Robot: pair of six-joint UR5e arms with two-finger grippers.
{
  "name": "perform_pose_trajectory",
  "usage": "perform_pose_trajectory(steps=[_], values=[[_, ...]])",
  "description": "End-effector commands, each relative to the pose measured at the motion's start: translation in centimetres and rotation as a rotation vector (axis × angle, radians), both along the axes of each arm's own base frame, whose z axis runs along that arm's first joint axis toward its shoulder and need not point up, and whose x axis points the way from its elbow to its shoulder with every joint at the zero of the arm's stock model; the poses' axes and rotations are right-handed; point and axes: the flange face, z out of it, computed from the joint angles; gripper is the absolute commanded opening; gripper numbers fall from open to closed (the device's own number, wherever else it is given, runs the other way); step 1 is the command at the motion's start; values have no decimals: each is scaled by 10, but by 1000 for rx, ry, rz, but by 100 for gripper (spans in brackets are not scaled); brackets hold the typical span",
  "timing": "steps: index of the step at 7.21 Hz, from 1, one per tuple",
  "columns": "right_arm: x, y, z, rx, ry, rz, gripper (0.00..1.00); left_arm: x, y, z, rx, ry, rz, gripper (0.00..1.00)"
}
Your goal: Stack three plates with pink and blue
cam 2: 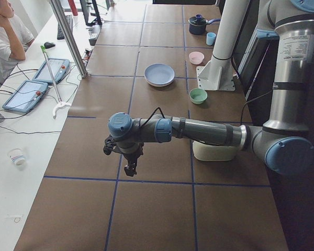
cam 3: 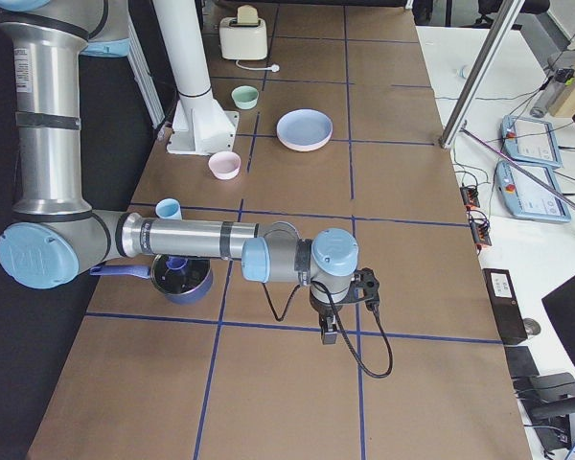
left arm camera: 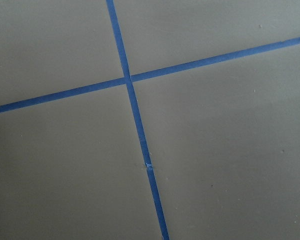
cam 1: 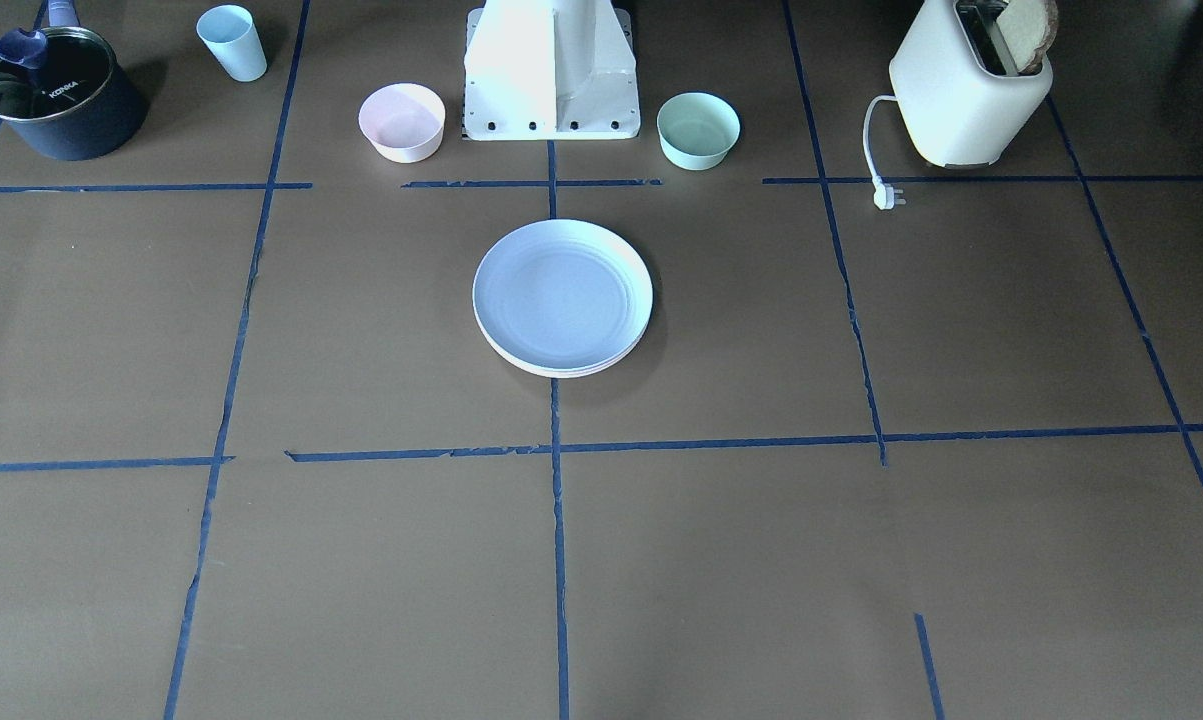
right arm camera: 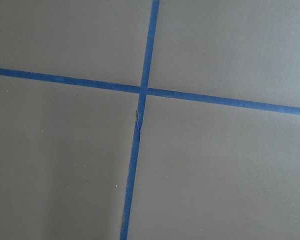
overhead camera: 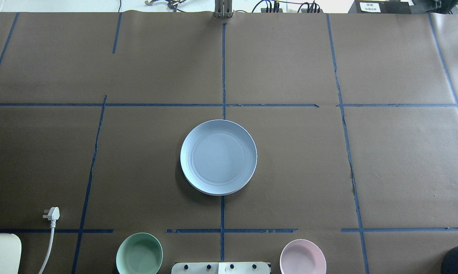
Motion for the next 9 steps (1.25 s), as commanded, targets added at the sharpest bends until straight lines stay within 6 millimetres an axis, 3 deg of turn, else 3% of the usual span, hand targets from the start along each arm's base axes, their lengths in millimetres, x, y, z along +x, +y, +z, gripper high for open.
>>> perform_pose_trajectory(steps=[1,2,4,7,9], values=[[0,2,-4,3,-1,2,100,0,0,2,-21,1,-16,100],[0,12,-14,12,-1,10,100,0,0,2,-61,-4,-61,100],[-8,32,-10,-28,-111,23,100,1,0,2,-92,6,-84,100],[-9,29,-15,-127,-133,132,100,1,8,3,-67,21,-125,100],[-7,26,-14,-119,-85,136,100,1,17,15,103,32,32,100]])
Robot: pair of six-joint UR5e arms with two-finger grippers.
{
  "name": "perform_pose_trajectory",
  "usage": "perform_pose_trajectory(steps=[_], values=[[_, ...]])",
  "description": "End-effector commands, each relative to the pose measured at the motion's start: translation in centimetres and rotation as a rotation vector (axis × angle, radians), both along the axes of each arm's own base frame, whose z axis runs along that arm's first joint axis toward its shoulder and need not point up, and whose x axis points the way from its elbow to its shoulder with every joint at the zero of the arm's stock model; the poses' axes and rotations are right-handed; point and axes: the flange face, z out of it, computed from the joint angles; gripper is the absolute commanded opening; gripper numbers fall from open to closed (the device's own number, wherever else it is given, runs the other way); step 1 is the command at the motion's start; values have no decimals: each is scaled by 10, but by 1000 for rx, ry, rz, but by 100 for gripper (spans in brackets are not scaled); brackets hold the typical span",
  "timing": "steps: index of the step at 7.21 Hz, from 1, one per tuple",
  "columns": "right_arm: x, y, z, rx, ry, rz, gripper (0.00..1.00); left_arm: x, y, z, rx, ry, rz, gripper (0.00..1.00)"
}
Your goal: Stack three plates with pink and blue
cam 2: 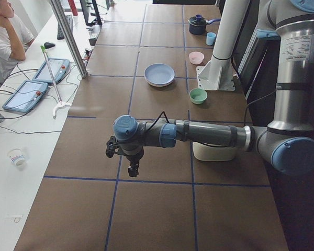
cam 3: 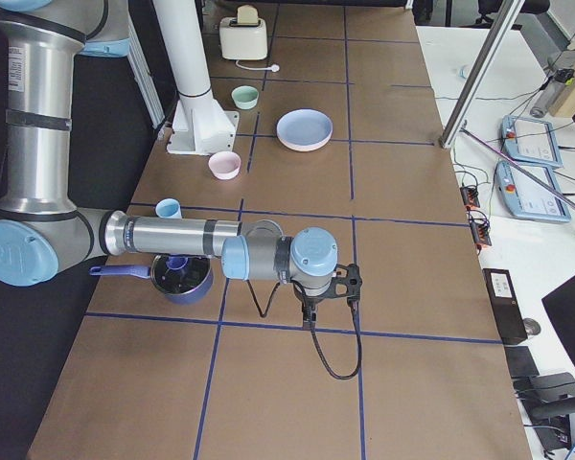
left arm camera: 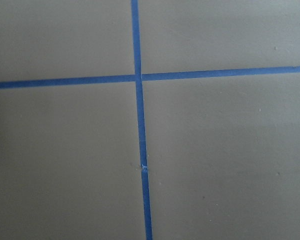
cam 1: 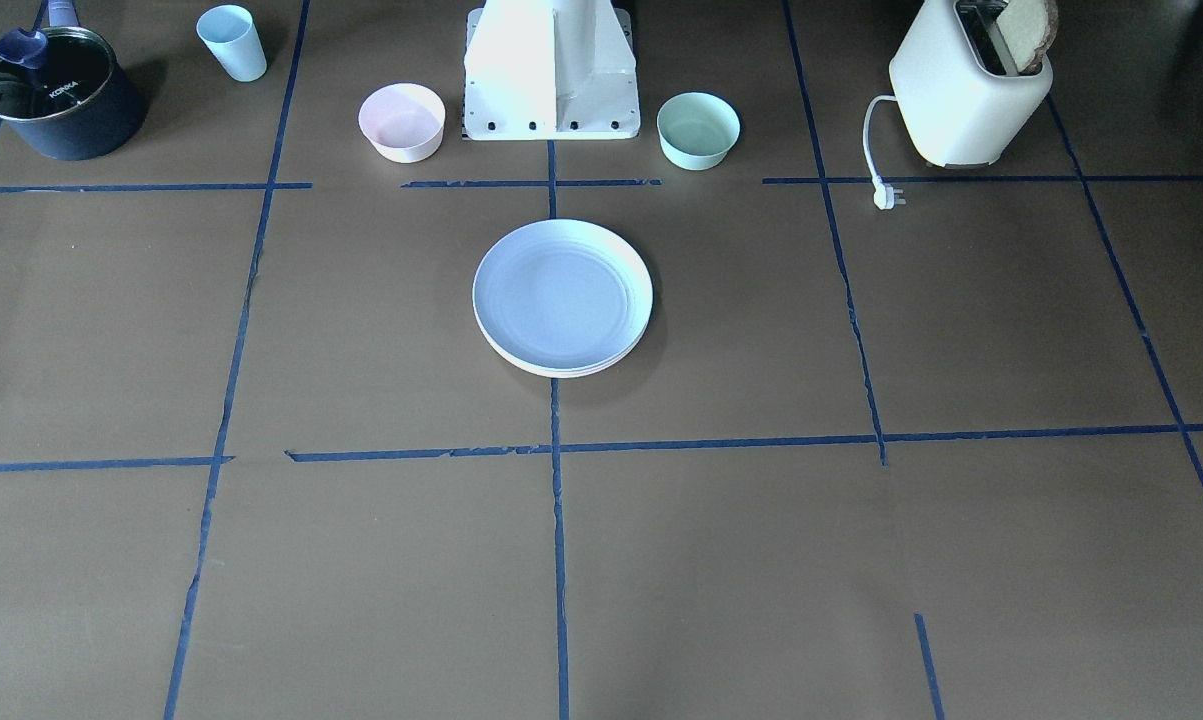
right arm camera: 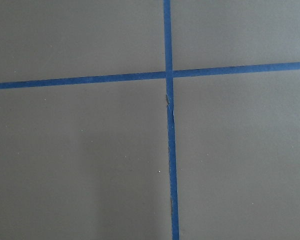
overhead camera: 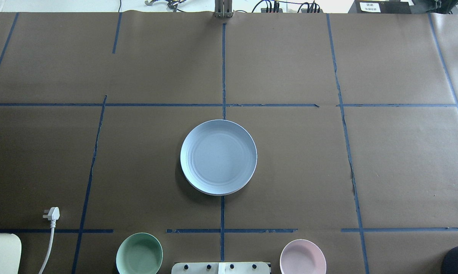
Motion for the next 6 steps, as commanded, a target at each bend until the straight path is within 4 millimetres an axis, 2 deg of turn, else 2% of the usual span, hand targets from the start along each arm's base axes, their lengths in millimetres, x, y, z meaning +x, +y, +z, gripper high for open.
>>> perform_pose_trajectory(steps=[1,3,4,6], values=[[2,-3,0,1,41,5,100,-4,5,3,100,3,81,100],[2,-2,3,-3,41,4,100,-5,6,2,27,11,74,100],[2,-2,3,-4,41,4,100,-12,13,0,-7,11,61,100],[2,2,7,-10,39,4,100,-15,16,4,-36,5,38,100]])
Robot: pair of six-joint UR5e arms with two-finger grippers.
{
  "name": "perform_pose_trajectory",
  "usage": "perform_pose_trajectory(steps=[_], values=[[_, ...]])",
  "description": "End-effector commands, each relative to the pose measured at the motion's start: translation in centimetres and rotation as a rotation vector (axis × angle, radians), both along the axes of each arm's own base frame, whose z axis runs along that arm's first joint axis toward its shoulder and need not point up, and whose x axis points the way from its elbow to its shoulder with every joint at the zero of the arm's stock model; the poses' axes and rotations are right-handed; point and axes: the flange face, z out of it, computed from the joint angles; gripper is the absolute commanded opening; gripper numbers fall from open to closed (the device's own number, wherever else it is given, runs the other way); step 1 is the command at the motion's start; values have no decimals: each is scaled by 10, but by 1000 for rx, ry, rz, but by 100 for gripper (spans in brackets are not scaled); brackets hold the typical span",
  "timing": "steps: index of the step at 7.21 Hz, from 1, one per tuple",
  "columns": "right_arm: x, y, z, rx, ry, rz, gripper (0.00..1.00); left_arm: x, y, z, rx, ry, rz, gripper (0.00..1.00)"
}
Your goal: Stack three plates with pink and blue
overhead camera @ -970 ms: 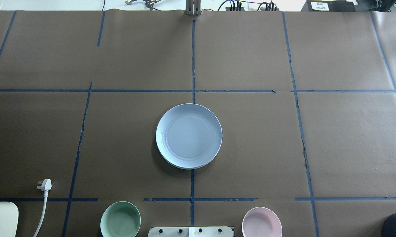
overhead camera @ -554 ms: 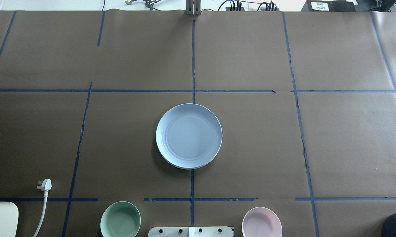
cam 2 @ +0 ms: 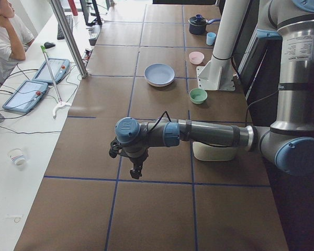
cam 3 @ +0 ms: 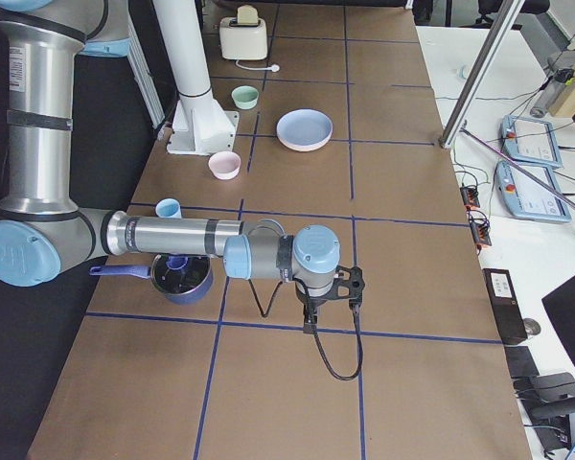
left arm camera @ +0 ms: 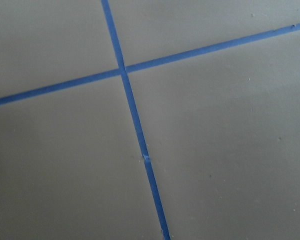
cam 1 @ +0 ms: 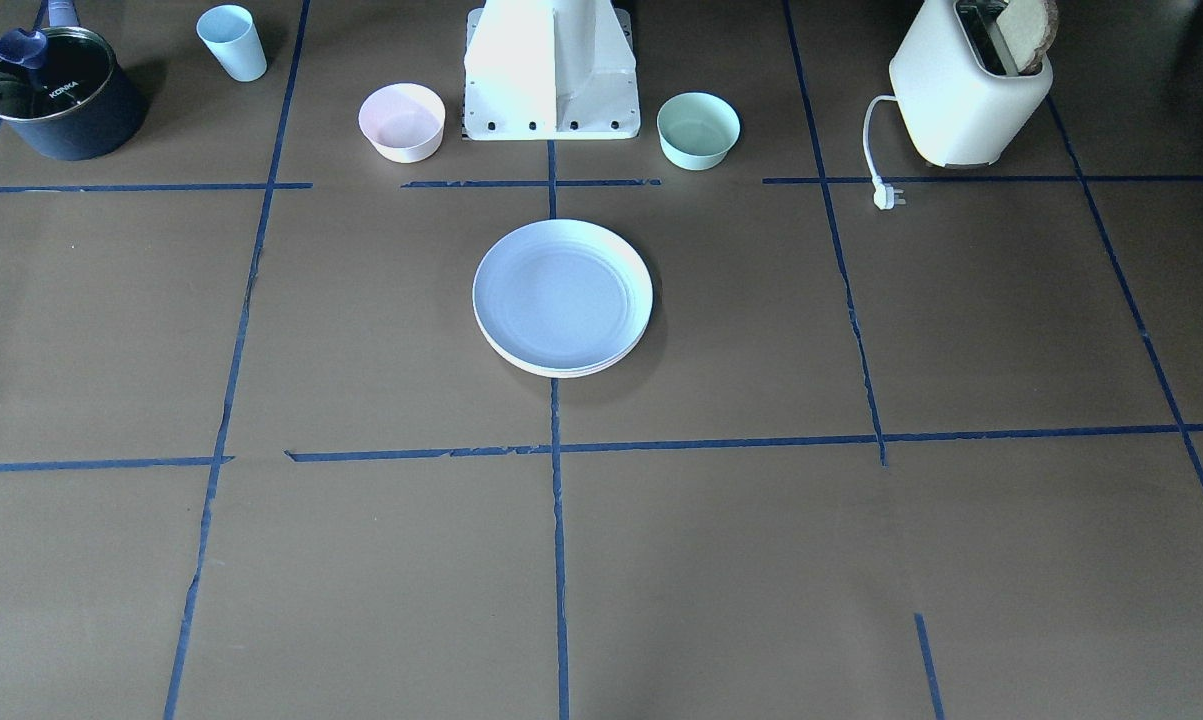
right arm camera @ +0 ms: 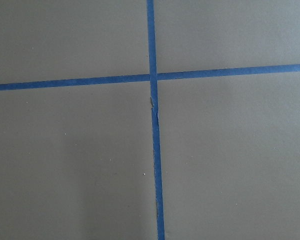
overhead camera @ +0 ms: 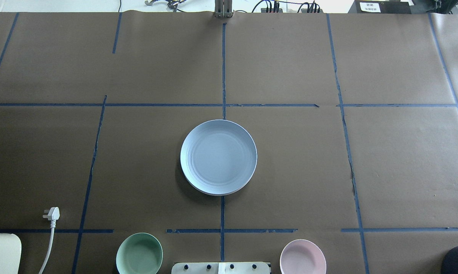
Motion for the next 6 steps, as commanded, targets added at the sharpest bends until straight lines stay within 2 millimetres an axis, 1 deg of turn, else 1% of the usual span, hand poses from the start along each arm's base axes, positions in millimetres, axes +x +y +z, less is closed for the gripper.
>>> perform_pose_trajectory(steps=[1,3,4,6], values=[[0,3,2,-4,-1,0,100,-4,4,2,-55,-8,-53,100],[0,3,1,-2,0,0,100,-7,5,7,-88,-12,-79,100],[0,3,-1,3,0,-2,100,-7,4,1,-100,-13,-102,100],[0,2,-4,12,-2,1,100,-6,10,13,-115,-13,-101,100]])
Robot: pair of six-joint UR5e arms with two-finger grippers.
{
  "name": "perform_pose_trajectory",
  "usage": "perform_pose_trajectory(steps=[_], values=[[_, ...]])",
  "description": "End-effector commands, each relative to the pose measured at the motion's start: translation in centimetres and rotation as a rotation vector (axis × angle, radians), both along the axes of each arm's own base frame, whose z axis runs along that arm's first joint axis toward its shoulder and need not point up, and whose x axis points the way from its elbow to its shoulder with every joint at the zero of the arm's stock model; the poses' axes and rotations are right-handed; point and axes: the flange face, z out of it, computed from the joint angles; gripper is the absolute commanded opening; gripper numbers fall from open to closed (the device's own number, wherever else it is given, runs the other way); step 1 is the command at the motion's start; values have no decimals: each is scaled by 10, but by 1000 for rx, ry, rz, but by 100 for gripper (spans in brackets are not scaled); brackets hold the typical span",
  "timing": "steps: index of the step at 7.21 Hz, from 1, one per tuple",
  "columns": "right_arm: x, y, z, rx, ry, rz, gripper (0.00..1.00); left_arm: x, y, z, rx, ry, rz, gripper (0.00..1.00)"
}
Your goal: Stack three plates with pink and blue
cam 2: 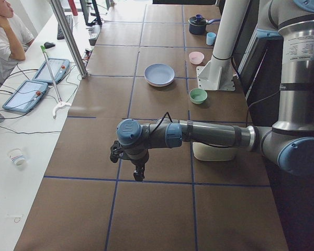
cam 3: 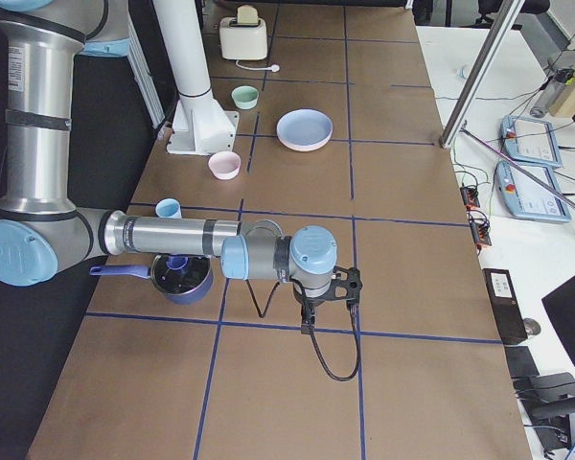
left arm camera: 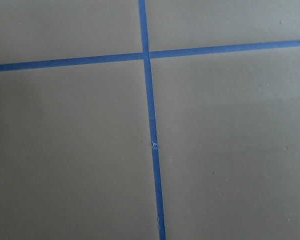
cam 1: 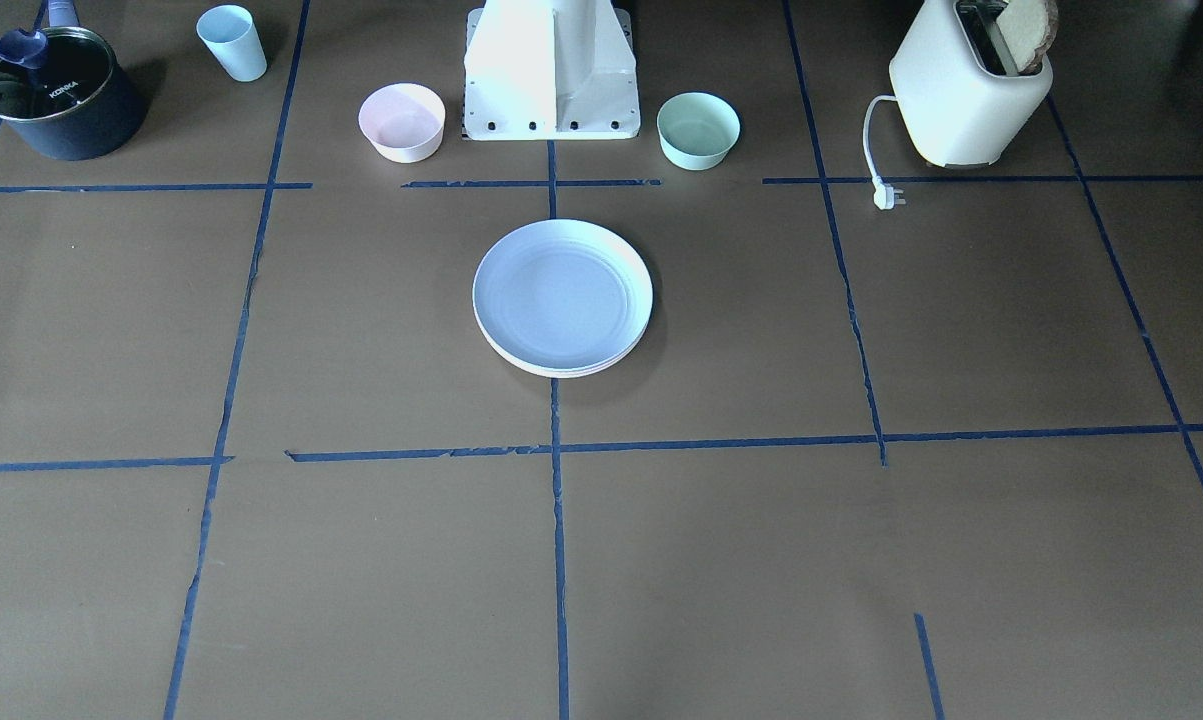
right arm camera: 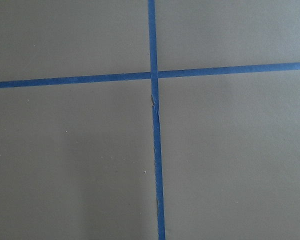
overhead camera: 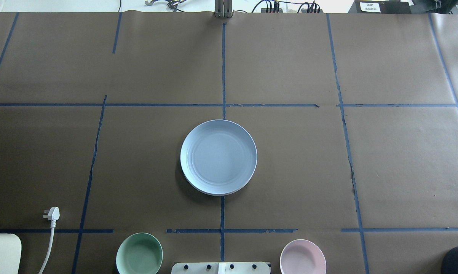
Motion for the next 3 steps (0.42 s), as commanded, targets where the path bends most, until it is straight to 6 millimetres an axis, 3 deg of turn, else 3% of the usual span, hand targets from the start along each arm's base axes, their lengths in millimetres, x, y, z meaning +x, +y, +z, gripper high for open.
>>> perform_pose_trajectory(steps=[1,2,3], values=[[0,-1,-2,5,-2,1,100,0,2,6,17,0,-2,100],[0,-1,-1,5,-2,0,100,0,-2,3,26,0,-2,100],[0,-1,-1,5,-2,0,100,0,-4,-14,65,2,0,100]])
